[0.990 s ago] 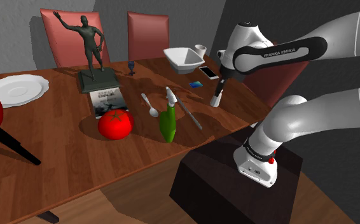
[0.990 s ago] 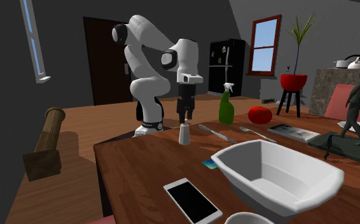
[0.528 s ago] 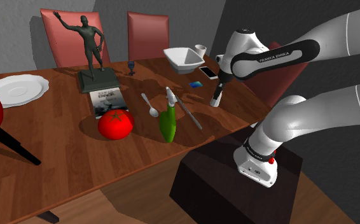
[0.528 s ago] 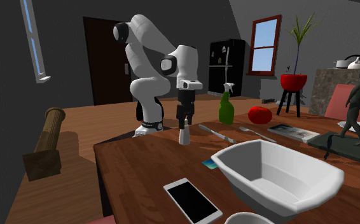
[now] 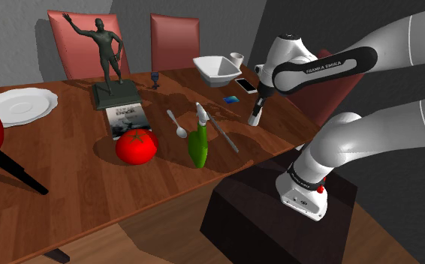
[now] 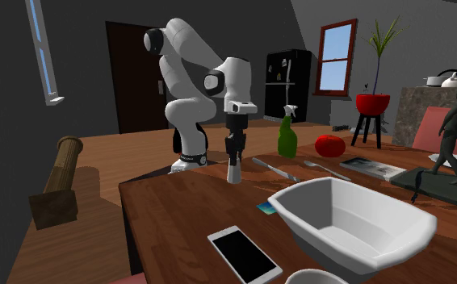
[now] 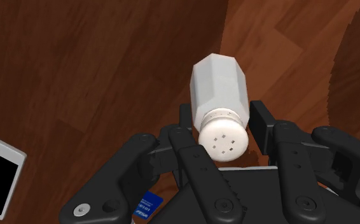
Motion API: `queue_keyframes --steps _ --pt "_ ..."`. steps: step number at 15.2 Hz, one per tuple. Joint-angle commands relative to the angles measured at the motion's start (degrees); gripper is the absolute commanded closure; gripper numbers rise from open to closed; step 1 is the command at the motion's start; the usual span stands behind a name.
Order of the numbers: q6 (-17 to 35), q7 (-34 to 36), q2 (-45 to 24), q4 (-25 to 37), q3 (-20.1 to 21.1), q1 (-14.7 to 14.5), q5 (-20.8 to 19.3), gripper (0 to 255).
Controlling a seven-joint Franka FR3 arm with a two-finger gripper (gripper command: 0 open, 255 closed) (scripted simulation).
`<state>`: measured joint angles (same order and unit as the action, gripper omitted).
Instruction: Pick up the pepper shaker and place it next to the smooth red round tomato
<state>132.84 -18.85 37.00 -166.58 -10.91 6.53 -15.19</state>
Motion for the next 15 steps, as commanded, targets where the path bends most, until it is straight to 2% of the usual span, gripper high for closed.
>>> queue_keyframes --steps 1,6,15 --pt "0.0 0.0 -0.01 -0.02 0.0 0.0 0.0 255" --pt "0.02 0.0 -0.02 -0.03 0.0 0.0 -0.01 255" --pt "-9.37 -0.94 5.01 4.38 0.86 -0.62 1.52 255"
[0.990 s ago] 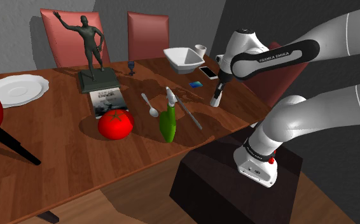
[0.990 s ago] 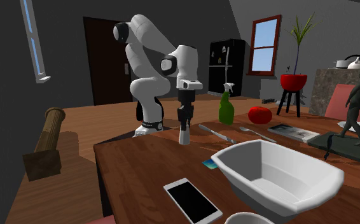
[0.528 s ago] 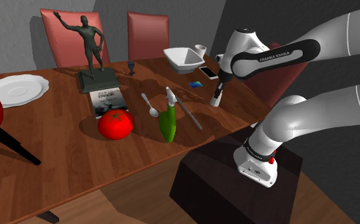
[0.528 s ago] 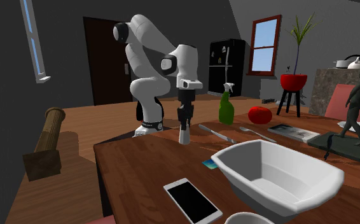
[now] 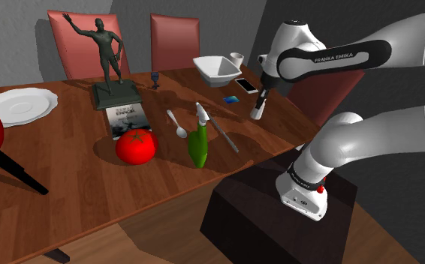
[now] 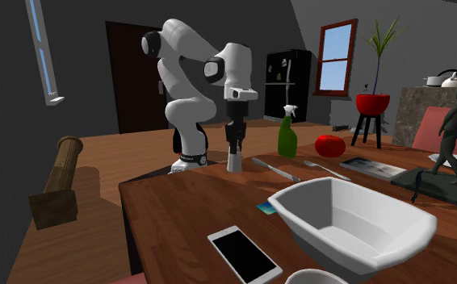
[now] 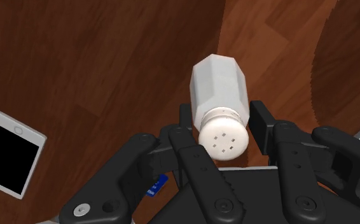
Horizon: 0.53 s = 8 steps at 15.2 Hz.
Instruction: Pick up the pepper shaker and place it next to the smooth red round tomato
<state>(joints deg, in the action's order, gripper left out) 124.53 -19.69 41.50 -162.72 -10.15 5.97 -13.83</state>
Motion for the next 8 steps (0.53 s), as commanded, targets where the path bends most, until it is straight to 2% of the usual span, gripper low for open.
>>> queue_keyframes --steps 1,8 --pt "-2.03 -0.19 0.93 1.07 0.2 -0.13 0.32 255" --pt "-8.47 -0.79 3.18 5.29 0.89 -0.52 1.29 255"
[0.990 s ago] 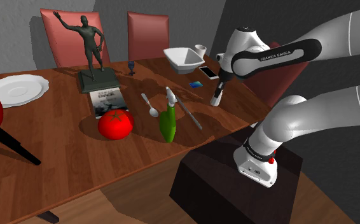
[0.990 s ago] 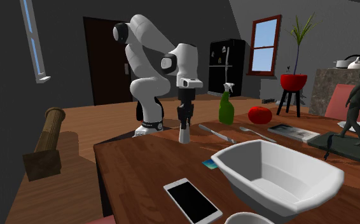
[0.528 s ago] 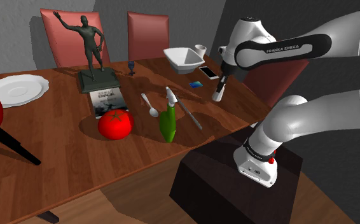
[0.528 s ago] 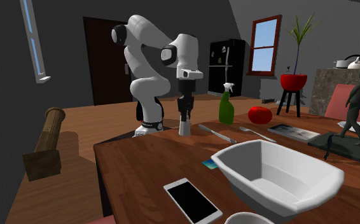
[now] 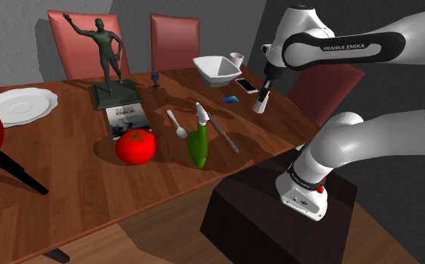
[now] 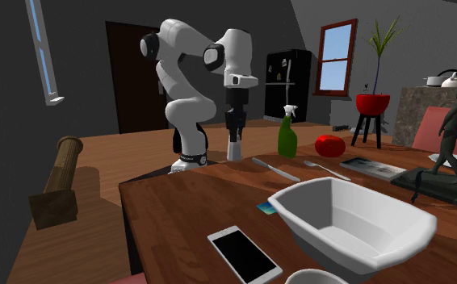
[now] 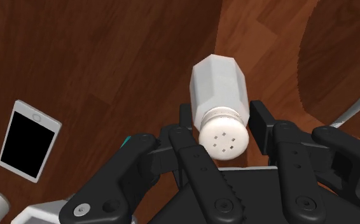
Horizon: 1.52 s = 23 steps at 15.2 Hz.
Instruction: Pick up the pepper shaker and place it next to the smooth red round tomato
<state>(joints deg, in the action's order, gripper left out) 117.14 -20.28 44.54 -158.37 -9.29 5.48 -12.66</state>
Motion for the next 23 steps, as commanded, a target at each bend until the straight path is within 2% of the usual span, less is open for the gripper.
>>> queue_keyframes --steps 1,18,23 --pt "-1.96 -0.28 0.37 1.59 0.12 -0.08 0.24 255" --pt "-14.87 -1.48 1.6 13.31 1.52 -0.75 1.95 255" --pt "-14.36 5.46 -1.19 14.76 7.76 -3.96 6.19 255"
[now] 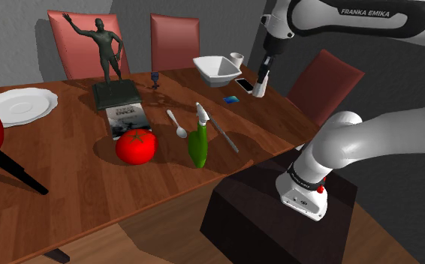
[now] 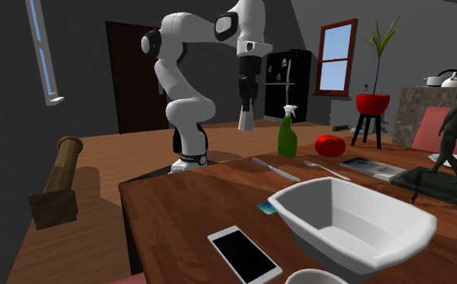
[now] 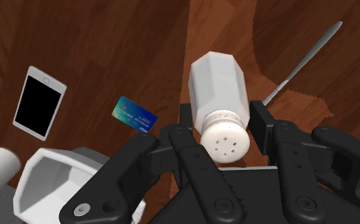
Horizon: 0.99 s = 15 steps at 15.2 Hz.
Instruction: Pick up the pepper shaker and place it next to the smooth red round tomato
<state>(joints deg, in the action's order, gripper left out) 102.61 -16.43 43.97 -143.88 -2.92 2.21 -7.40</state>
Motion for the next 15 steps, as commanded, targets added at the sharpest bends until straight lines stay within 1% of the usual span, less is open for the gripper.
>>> queue_keyframes --steps 1,9,15 --pt "0.33 2.98 -1.4 0.77 2.6 -1.3 1.73 255" --pt "1.72 13.6 -9.83 7.06 11.9 -5.17 6.7 255" --pt "2.42 21.49 -18.24 14.43 18.41 -6.9 8.26 255"
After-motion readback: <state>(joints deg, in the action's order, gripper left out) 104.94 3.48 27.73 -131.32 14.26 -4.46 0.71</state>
